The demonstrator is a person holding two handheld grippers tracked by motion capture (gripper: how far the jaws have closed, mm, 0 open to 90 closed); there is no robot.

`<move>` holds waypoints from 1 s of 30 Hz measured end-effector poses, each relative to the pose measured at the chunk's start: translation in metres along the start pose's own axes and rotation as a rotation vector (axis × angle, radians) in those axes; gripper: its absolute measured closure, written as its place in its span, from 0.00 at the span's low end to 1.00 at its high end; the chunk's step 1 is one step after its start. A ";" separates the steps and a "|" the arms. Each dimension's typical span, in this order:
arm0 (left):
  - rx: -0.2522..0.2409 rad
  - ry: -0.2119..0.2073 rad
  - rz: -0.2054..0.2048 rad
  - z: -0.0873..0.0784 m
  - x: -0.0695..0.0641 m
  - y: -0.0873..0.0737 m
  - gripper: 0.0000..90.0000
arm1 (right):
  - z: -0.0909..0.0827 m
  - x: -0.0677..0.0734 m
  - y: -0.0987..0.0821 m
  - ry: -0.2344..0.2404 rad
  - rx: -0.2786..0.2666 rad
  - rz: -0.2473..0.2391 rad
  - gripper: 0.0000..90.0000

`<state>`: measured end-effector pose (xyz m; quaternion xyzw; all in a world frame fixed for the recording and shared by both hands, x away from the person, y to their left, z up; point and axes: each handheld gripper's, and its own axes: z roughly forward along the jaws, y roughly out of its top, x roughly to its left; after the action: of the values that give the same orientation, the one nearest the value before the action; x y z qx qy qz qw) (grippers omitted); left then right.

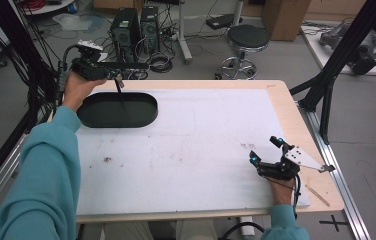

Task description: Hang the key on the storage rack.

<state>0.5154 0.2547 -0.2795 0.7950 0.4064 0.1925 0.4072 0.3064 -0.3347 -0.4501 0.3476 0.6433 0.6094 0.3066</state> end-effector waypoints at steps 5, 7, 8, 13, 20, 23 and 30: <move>-0.005 -0.002 -0.001 -0.001 0.001 0.000 0.98 | 0.000 0.000 0.000 0.001 0.000 0.003 0.01; -0.005 0.003 0.002 -0.001 0.001 0.000 0.98 | 0.000 0.000 0.000 0.002 -0.002 0.003 0.01; -0.006 0.005 0.002 -0.001 0.001 0.000 0.98 | 0.000 0.000 0.000 0.002 -0.001 0.001 0.01; -0.009 0.024 0.011 0.002 0.001 0.000 0.98 | 0.000 0.000 0.000 0.002 -0.002 -0.003 0.01; -0.012 0.041 0.022 0.003 0.001 0.000 0.97 | 0.000 0.000 0.000 0.001 -0.002 -0.001 0.01; -0.013 0.076 0.038 0.004 0.000 0.000 0.96 | 0.000 0.000 0.000 0.001 -0.001 -0.003 0.01; -0.109 0.168 0.089 -0.006 0.003 0.001 0.63 | 0.000 0.000 0.000 0.000 0.000 0.002 0.01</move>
<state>0.5142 0.2601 -0.2754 0.7699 0.3925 0.2980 0.4055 0.3064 -0.3347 -0.4501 0.3483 0.6429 0.6096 0.3062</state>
